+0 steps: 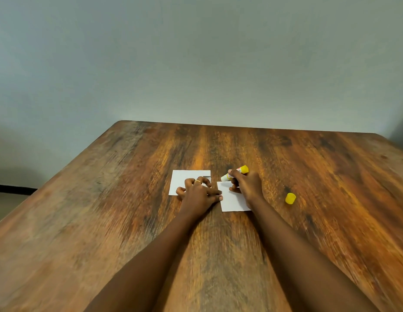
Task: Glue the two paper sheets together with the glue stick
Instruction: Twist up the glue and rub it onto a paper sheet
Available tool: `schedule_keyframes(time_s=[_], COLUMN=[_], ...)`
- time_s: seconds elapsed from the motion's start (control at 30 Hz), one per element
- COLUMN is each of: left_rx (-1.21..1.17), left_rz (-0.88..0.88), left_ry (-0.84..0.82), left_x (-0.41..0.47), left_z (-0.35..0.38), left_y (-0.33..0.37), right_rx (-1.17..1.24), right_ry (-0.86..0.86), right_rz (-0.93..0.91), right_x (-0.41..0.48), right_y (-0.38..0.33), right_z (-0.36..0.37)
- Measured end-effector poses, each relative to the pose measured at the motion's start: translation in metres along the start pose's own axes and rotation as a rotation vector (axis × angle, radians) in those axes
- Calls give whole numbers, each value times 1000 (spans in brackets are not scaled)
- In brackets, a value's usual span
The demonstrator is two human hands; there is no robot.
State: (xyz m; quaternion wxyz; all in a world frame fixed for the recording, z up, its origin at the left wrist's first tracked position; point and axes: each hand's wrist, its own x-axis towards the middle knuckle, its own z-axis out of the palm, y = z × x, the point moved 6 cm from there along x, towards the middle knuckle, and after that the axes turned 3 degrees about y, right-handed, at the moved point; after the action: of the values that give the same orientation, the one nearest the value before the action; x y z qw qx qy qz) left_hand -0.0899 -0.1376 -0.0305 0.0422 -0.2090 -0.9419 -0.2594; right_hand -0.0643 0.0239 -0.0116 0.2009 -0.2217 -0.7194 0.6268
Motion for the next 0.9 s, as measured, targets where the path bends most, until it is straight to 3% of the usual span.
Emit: schedule_keyframes(time_s=[0.23, 0.9], left_rx=[-38, -1], left_rz=[-31, -37], left_ry=[-10, -43], left_x=[2, 1], left_z=[2, 2], left_y=[-2, 0], right_rx=[-202, -320], right_ry=[-14, -64], right_rz=[-70, -141], right_x=[7, 9], right_y=[2, -6], right_z=[8, 15])
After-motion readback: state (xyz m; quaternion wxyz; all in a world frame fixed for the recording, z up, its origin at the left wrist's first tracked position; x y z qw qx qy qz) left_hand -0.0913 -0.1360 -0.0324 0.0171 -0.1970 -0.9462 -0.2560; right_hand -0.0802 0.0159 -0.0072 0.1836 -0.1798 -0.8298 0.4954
